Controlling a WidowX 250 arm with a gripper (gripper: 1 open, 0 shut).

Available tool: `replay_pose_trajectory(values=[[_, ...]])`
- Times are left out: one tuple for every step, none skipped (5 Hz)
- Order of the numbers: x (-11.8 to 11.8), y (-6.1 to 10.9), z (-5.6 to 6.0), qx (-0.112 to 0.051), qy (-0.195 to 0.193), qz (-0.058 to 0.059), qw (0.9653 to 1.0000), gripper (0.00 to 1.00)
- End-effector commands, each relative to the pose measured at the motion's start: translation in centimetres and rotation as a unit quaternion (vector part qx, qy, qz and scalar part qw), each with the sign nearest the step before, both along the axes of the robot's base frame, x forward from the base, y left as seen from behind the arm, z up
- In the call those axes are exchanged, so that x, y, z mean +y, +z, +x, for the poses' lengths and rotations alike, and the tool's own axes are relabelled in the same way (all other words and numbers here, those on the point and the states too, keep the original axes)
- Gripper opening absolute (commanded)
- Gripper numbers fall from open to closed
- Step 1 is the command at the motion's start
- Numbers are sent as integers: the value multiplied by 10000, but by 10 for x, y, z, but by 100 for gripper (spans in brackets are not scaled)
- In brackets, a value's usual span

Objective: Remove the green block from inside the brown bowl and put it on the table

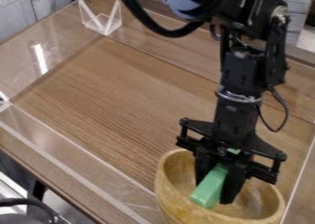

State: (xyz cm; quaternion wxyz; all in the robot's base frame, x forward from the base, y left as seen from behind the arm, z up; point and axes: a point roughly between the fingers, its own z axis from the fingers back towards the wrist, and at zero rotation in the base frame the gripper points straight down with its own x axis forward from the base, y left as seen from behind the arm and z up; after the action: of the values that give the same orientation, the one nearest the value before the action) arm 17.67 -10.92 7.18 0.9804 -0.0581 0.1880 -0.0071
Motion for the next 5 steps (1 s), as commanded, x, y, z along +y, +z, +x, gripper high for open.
replay_pose_trajectory(values=[[2,19,8,-312,25,-175,9994,0],[4,24,10,-359,48,-232,9991,0],[5,28,13,-404,56,-292,9987,0],[6,32,15,-447,62,-355,9983,0],[7,34,18,-500,79,-413,9979,0]])
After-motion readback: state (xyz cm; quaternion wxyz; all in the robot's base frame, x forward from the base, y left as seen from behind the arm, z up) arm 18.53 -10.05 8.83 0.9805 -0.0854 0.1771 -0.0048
